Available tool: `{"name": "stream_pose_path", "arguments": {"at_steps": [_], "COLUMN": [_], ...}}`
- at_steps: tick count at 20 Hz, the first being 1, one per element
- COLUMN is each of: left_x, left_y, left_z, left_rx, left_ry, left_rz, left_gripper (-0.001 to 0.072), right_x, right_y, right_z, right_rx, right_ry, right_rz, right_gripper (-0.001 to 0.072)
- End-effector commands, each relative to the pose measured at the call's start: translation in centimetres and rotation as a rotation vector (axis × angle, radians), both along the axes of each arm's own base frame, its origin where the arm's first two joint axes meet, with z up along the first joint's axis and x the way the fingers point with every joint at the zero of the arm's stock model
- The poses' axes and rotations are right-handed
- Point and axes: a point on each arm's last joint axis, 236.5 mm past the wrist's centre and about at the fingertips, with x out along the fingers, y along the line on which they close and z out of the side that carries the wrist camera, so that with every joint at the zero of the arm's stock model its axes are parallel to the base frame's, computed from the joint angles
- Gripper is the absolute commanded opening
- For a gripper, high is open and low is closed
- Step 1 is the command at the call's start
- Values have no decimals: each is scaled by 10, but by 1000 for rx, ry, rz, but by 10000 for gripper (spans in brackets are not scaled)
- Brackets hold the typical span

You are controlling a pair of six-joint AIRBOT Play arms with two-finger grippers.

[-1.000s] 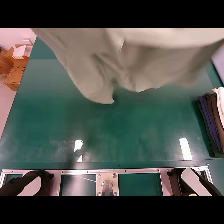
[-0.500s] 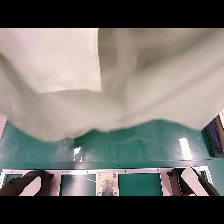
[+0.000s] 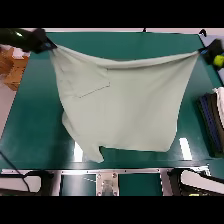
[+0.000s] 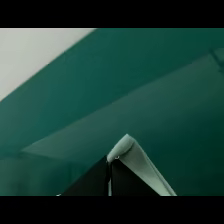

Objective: Fold the shirts.

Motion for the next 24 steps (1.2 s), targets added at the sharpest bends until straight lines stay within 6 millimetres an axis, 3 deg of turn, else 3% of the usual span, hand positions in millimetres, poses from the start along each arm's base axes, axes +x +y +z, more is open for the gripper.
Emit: {"name": "stream_pose_path", "arguments": {"at_steps": [1, 2, 4, 8, 12, 17, 19, 22, 23, 24], "left_x": [68, 83, 98, 114, 112, 103, 108, 105, 100, 95], "left_y": [-7, -4, 0, 9, 6, -7, -1, 1, 0, -2], "left_z": [-88, -101, -107, -89, -82, -18, -28, -73, -86, -99], "left_rx": [-166, -185, -193, -160, -161, -158, -149, -147, -149, -152], "left_ry": [66, 58, 24, -73, -77, -171, -155, -64, -30, 8], "left_rz": [72, 105, 131, 151, 130, 28, 67, 90, 87, 82], "left_gripper": [29, 29, 29, 29, 29, 29, 30, 34, 205, 445], "right_x": [41, 51, 70, 97, 97, 88, 87, 82, 80, 75], "right_y": [2, 2, -1, -10, -5, 13, 14, 18, 20, 24], "right_z": [-123, -135, -143, -120, -108, -45, -46, -70, -81, -93], "right_rx": [60, 76, 91, 67, 67, 40, 45, 67, 77, 90], "right_ry": [190, 202, 201, 132, 121, 55, 60, 109, 130, 158], "right_rz": [-3, 0, 10, 15, 45, 166, 165, 165, 165, 169], "right_gripper": [13, 13, 13, 13, 13, 14, 14, 15, 15, 28]}}
